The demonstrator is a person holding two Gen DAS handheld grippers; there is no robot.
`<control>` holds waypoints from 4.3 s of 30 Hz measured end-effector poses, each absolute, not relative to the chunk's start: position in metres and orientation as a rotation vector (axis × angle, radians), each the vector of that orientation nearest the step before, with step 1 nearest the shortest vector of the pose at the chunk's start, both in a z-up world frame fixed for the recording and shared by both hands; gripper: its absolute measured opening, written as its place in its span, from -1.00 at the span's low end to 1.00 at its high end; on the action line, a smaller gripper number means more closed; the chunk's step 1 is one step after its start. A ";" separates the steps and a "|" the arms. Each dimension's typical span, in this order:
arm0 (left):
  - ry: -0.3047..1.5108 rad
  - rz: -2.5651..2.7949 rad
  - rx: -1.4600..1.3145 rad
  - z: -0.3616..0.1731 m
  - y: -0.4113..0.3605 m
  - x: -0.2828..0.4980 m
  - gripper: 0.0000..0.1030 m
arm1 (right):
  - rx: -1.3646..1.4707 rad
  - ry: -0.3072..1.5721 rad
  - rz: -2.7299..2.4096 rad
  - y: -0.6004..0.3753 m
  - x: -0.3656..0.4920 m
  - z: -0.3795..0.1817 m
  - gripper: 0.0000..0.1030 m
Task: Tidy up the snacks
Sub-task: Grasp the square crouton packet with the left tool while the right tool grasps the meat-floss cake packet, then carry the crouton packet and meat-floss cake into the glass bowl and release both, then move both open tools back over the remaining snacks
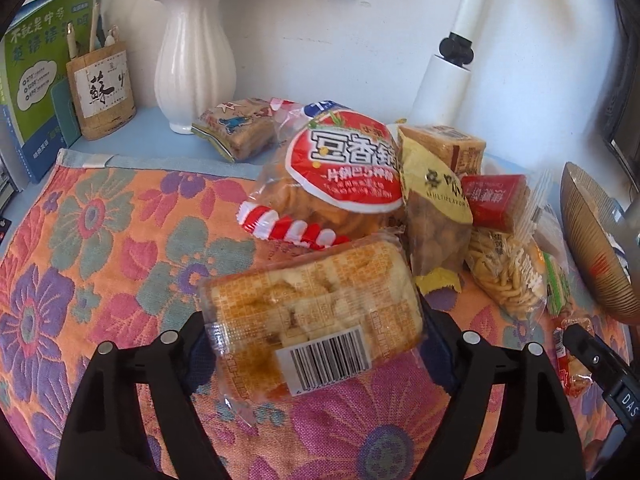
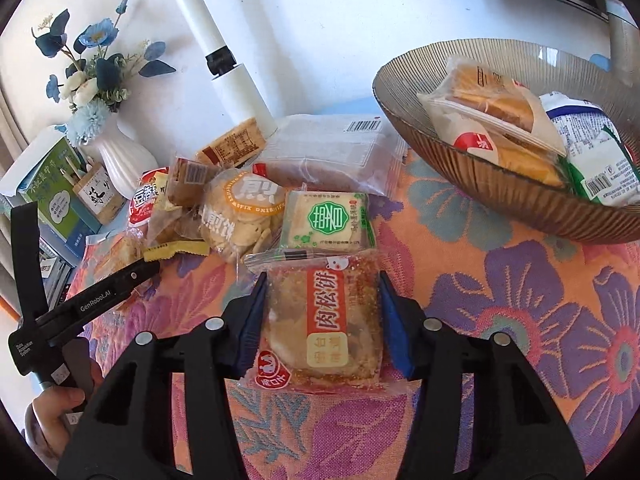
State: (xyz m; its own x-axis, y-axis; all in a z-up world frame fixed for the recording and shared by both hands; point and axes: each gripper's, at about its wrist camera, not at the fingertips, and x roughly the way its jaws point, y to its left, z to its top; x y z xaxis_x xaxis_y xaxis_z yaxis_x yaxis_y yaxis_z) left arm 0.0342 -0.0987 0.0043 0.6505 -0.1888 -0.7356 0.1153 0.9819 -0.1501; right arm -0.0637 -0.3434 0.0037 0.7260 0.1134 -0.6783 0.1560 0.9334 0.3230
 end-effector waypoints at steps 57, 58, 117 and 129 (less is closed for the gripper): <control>0.550 -0.547 0.151 0.158 -0.306 -0.008 0.56 | 0.300 0.516 -0.126 -0.484 -0.037 0.167 0.03; 0.556 -0.572 0.167 0.157 -0.318 -0.010 0.56 | 0.291 0.528 -0.139 -0.488 -0.033 0.167 0.03; 0.839 -0.250 -0.098 0.087 -0.086 0.071 0.91 | 0.266 0.762 0.042 -0.318 -0.004 0.061 0.94; 0.882 -0.279 0.007 0.046 -0.128 0.067 0.91 | 0.274 0.835 -0.091 -0.341 0.000 0.012 0.94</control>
State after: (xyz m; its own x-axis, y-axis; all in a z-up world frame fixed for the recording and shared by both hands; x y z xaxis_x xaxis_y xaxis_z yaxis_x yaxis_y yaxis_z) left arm 0.0674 -0.1276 0.0461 0.6019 -0.2379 -0.7623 0.2436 0.9638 -0.1084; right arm -0.0001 -0.3405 0.0119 0.6697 0.0271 -0.7422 0.1872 0.9609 0.2039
